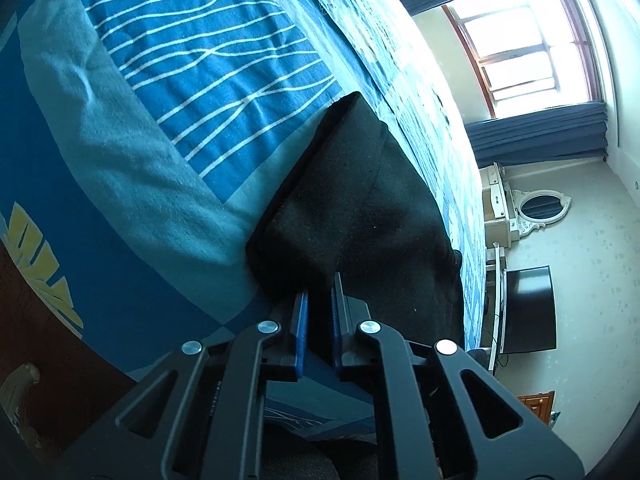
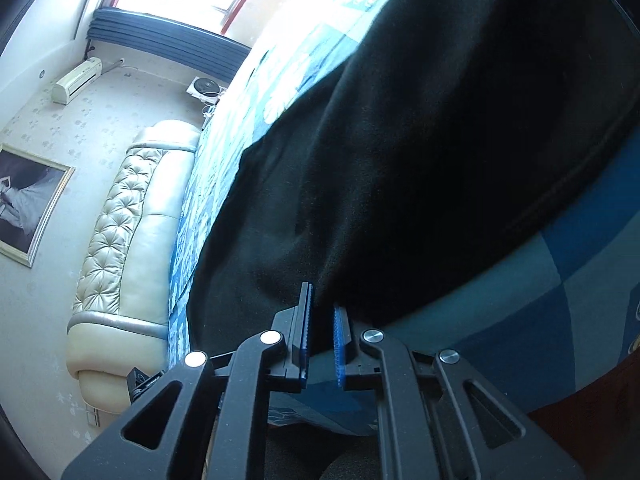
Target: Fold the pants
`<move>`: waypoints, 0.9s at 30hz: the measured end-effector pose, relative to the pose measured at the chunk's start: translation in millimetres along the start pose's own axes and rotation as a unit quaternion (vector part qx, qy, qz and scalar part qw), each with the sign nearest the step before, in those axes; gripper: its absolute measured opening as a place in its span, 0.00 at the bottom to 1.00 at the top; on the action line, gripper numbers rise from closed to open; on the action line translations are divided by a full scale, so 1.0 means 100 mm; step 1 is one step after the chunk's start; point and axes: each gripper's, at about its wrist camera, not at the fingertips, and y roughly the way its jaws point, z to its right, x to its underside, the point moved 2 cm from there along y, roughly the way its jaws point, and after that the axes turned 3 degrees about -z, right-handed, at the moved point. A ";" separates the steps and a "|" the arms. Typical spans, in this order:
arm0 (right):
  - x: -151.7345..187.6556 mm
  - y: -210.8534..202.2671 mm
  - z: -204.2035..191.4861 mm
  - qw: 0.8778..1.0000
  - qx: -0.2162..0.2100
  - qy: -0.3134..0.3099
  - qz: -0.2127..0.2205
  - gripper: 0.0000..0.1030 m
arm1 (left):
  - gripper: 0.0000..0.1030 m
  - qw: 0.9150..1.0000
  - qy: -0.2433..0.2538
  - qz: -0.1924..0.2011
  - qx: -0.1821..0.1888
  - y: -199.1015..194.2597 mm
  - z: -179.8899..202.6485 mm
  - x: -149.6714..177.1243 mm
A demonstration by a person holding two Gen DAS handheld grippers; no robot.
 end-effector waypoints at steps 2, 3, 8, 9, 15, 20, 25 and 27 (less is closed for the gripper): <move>0.00 0.01 0.01 1.000 -0.003 -0.011 0.004 0.08 | 0.09 1.000 0.006 -0.001 0.001 0.00 -0.02 0.00; 0.00 0.00 0.00 1.000 0.000 -0.020 0.004 0.08 | 0.09 1.000 0.010 -0.002 -0.001 0.00 -0.01 0.00; -0.07 -0.18 -0.02 1.000 -0.013 -0.010 -0.002 0.23 | 0.15 0.998 0.047 0.001 -0.029 -0.07 0.15 0.07; -0.11 -0.27 -0.01 1.000 -0.008 -0.010 0.006 0.26 | 0.20 0.998 0.058 -0.001 -0.038 -0.09 0.19 0.10; -0.76 -1.24 0.33 0.988 0.010 0.033 0.154 0.35 | 0.45 0.987 0.117 0.009 -0.105 -0.20 0.40 0.29; -1.67 -1.94 0.99 0.956 0.014 0.114 0.271 0.38 | 0.71 0.970 0.175 0.063 -0.154 -0.21 0.73 0.24; -2.42 -2.12 1.55 0.938 0.046 0.169 0.298 0.38 | 0.72 0.976 0.143 0.062 -0.151 -0.02 0.77 0.09; -2.62 -2.08 1.65 0.937 0.068 0.174 0.295 0.38 | 0.73 0.975 0.134 0.064 -0.165 0.04 0.74 0.08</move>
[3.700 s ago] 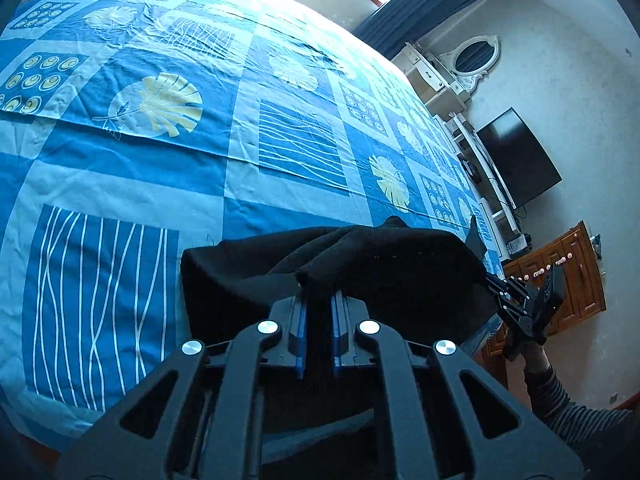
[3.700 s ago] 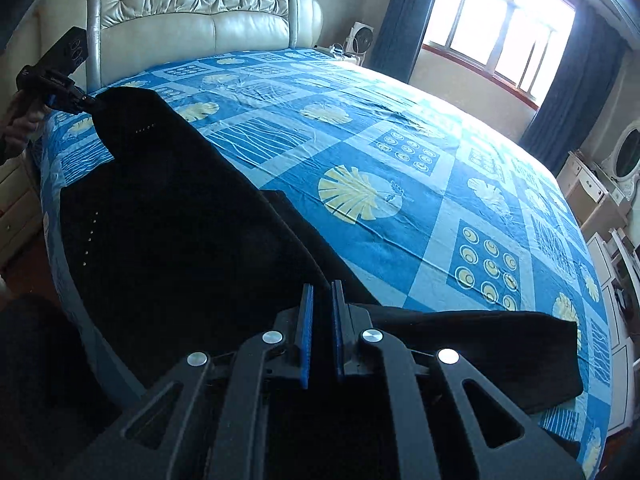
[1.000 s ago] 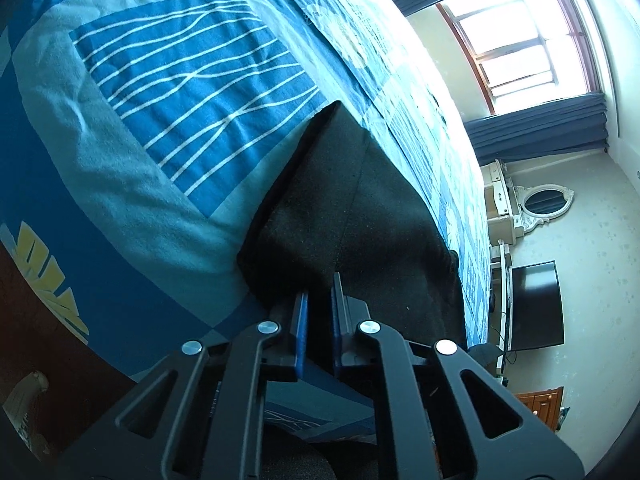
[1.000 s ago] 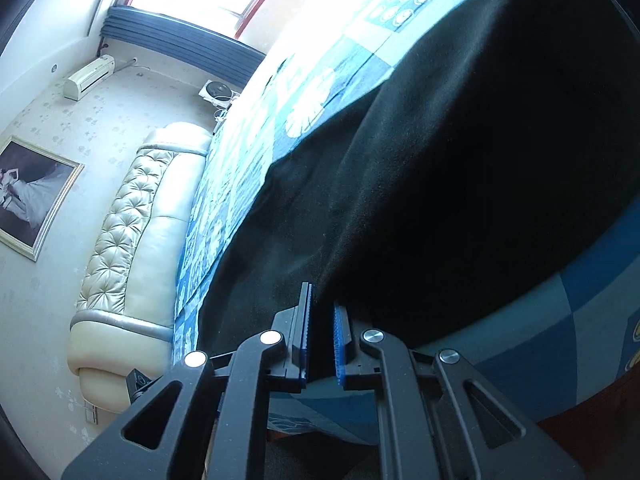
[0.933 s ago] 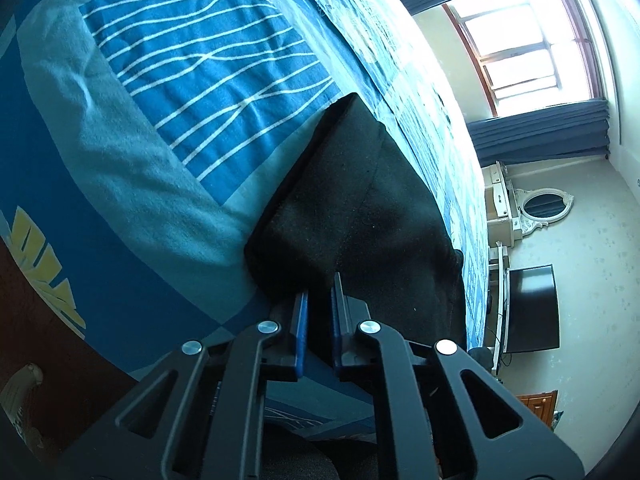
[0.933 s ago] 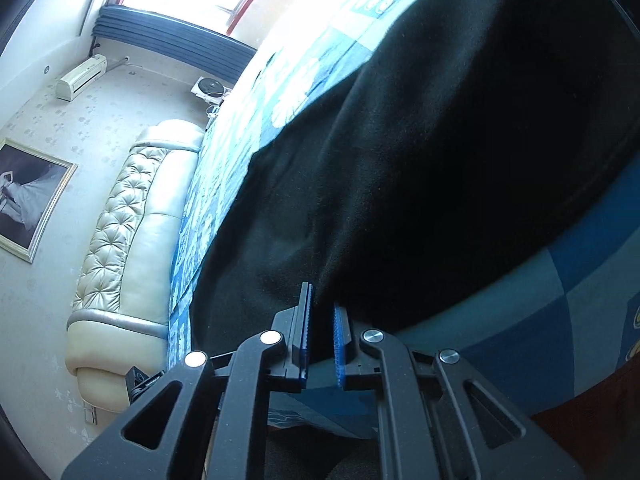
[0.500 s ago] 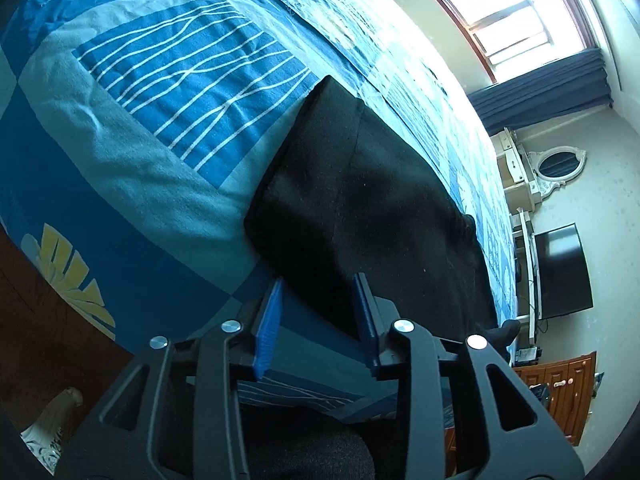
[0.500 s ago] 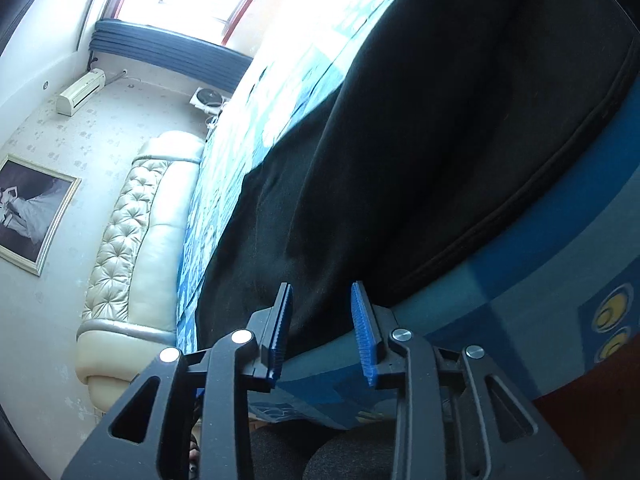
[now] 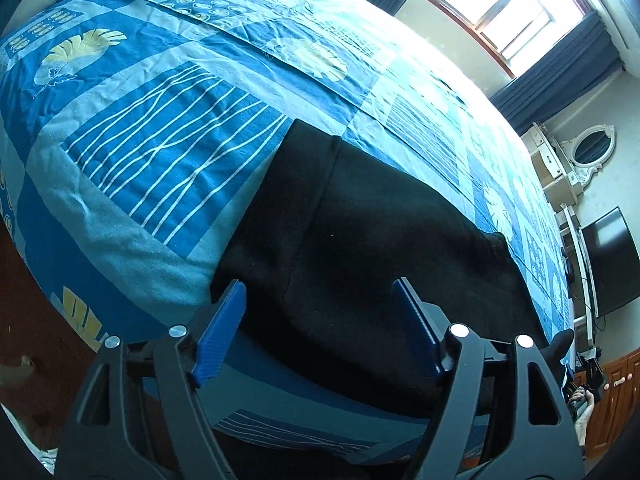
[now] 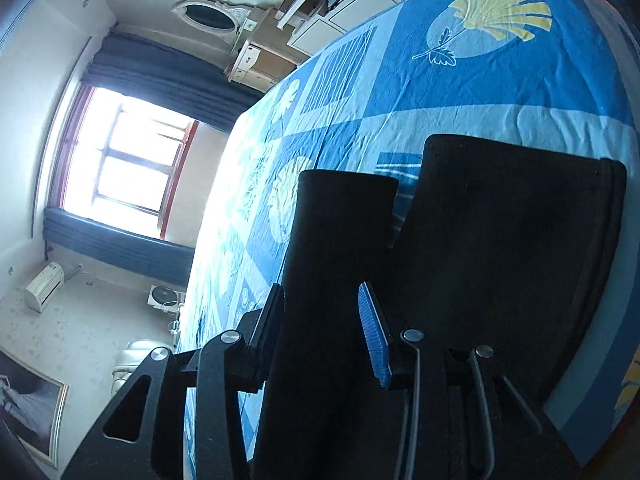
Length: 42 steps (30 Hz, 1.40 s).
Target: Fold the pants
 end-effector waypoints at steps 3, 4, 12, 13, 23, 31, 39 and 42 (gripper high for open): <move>-0.13 0.19 0.12 0.999 0.031 0.018 -0.007 0.38 | 0.77 1.000 0.000 0.002 -0.012 0.06 0.01 0.04; -0.17 0.21 0.19 0.999 0.027 0.030 -0.005 0.38 | 0.78 1.000 0.001 0.002 -0.016 0.06 0.01 0.04; -0.22 0.37 0.16 1.000 0.017 0.008 -0.002 0.33 | 0.82 1.000 -0.007 0.002 -0.030 0.12 0.01 0.08; -0.19 0.32 0.13 1.000 0.019 0.001 0.001 0.19 | 0.83 1.000 -0.009 0.002 -0.030 0.12 0.01 0.08; -0.28 -0.73 0.07 0.997 -0.017 -0.051 0.047 0.06 | 0.83 1.000 -0.015 0.003 -0.025 0.10 -0.01 0.08; -0.15 -0.89 0.85 0.998 0.046 -0.003 0.030 0.06 | 0.83 1.000 -0.014 0.004 -0.026 0.10 0.00 0.11; -0.10 -0.82 1.20 0.998 0.040 0.042 0.024 0.06 | 0.83 1.000 -0.010 0.001 -0.025 0.10 -0.01 0.12; -0.15 -0.96 1.15 0.998 0.041 0.039 0.026 0.10 | 0.83 1.000 -0.011 0.000 -0.024 0.10 -0.01 0.12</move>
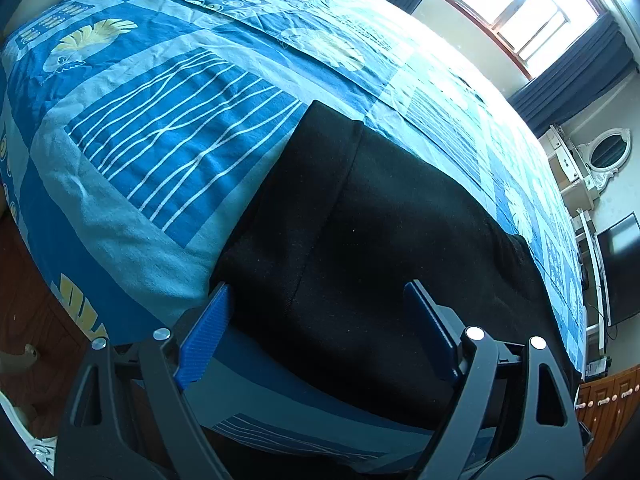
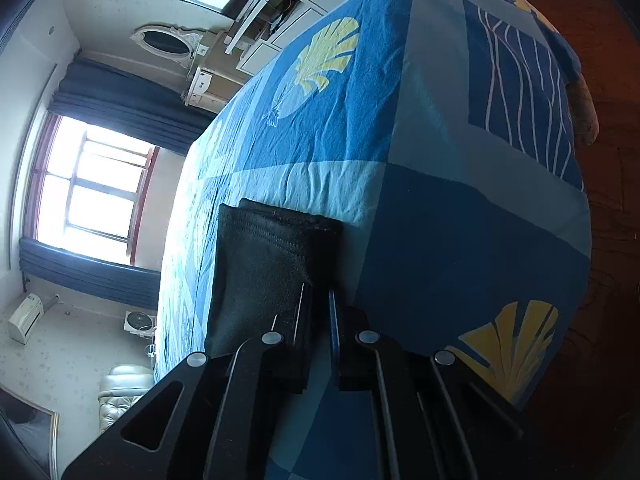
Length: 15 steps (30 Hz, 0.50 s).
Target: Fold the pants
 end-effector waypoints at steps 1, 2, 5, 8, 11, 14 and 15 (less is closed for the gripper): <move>-0.04 -0.06 -0.04 1.000 0.010 -0.011 0.007 0.10 | 0.84 1.000 0.000 0.000 0.000 0.00 0.00 0.00; -0.10 -0.12 -0.10 0.999 0.023 -0.027 0.018 0.10 | 0.84 1.000 0.001 -0.001 0.000 0.00 0.00 0.00; -0.33 -0.13 -0.38 0.994 0.047 -0.096 0.026 0.25 | 0.84 1.000 0.004 0.000 -0.002 0.01 0.01 0.00; -0.52 0.10 -0.80 0.982 0.038 -0.183 0.004 0.41 | 0.86 1.000 0.008 0.001 -0.005 0.02 0.03 0.01; -0.63 0.50 -1.12 0.963 0.050 -0.260 -0.049 0.51 | 0.87 1.000 0.006 0.004 -0.007 0.02 0.03 0.01; -0.64 0.86 -1.22 0.943 0.089 -0.306 -0.097 0.52 | 0.87 1.000 0.003 0.007 -0.009 0.03 0.04 0.01; -0.64 0.94 -1.22 0.940 0.095 -0.311 -0.104 0.52 | 0.88 1.000 0.001 0.008 -0.011 0.03 0.04 0.01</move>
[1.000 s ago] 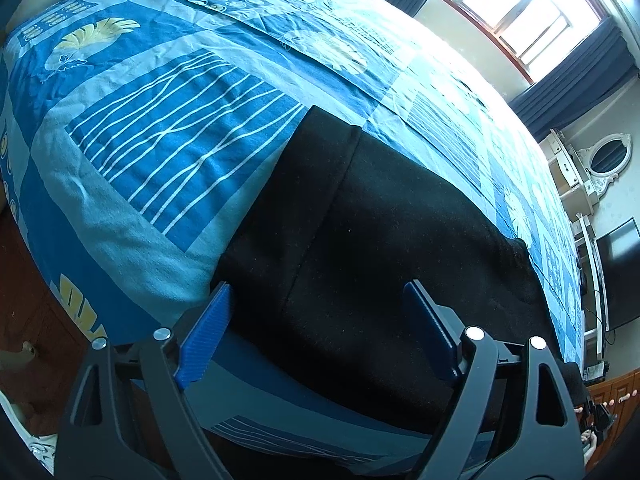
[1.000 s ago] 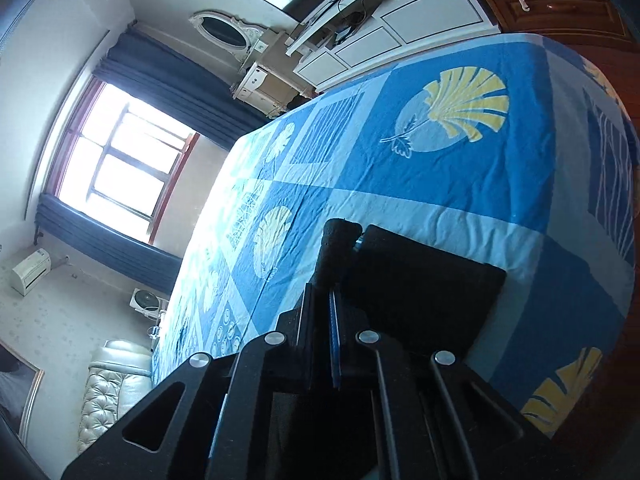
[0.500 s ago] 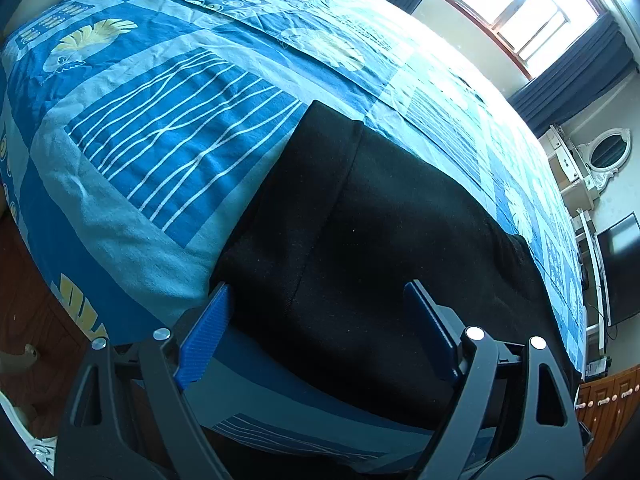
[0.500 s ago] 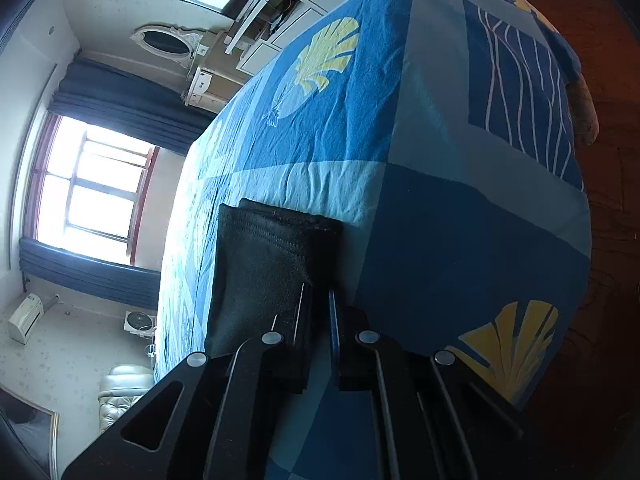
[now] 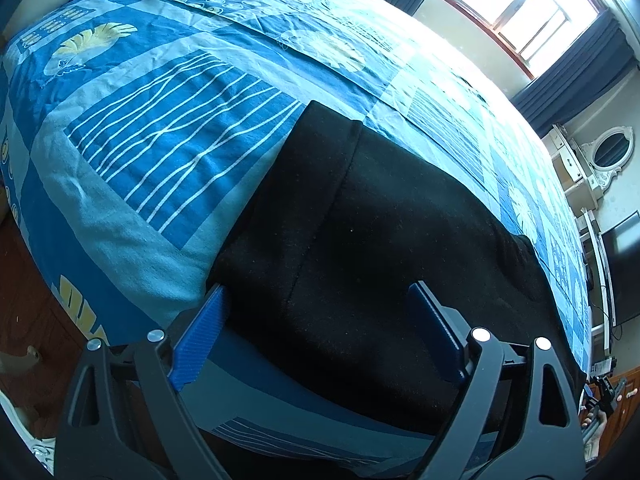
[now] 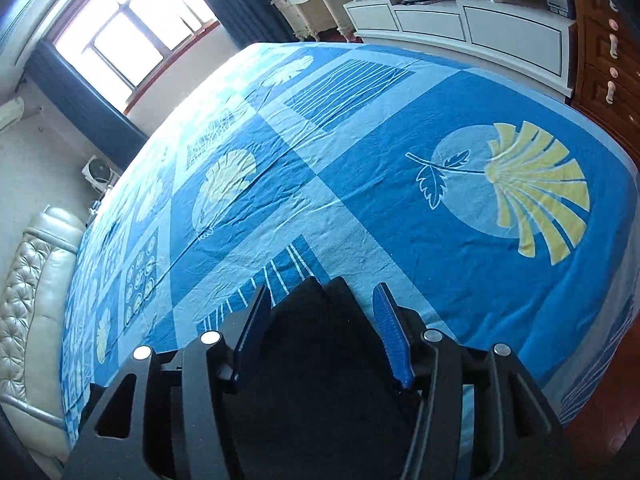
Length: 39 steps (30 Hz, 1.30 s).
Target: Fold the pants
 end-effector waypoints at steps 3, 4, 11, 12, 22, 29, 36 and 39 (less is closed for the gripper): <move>-0.01 0.15 -0.04 0.999 -0.027 -0.007 -0.032 0.30 | 0.88 1.000 0.003 0.000 -0.009 0.01 0.02 0.01; 0.00 0.16 -0.06 0.999 -0.013 -0.015 -0.035 0.18 | 0.88 1.000 0.005 0.000 -0.013 0.02 0.03 0.00; 0.00 0.19 0.05 0.999 0.045 0.006 0.004 0.11 | 0.88 0.999 0.014 0.000 -0.029 0.05 0.06 0.00; 0.01 0.19 0.08 0.999 0.037 0.017 0.008 0.12 | 0.88 0.999 0.015 0.000 -0.031 0.05 0.06 0.00; 1.09 -0.56 -0.38 0.968 -0.185 0.162 0.041 0.25 | 0.89 1.000 0.015 0.002 -0.018 0.03 0.03 0.01; 2.26 -0.23 -1.11 0.950 -0.241 0.168 -0.102 0.25 | 0.89 0.999 0.030 0.004 -0.026 0.03 0.06 0.04; 2.41 -0.01 -1.26 0.942 -0.239 0.207 -0.112 0.25 | 0.91 0.999 0.035 0.006 -0.027 0.01 0.08 0.04; 2.41 0.04 -1.31 0.945 -0.235 0.203 -0.106 0.26 | 0.91 0.999 0.033 0.009 -0.028 -0.02 0.09 0.04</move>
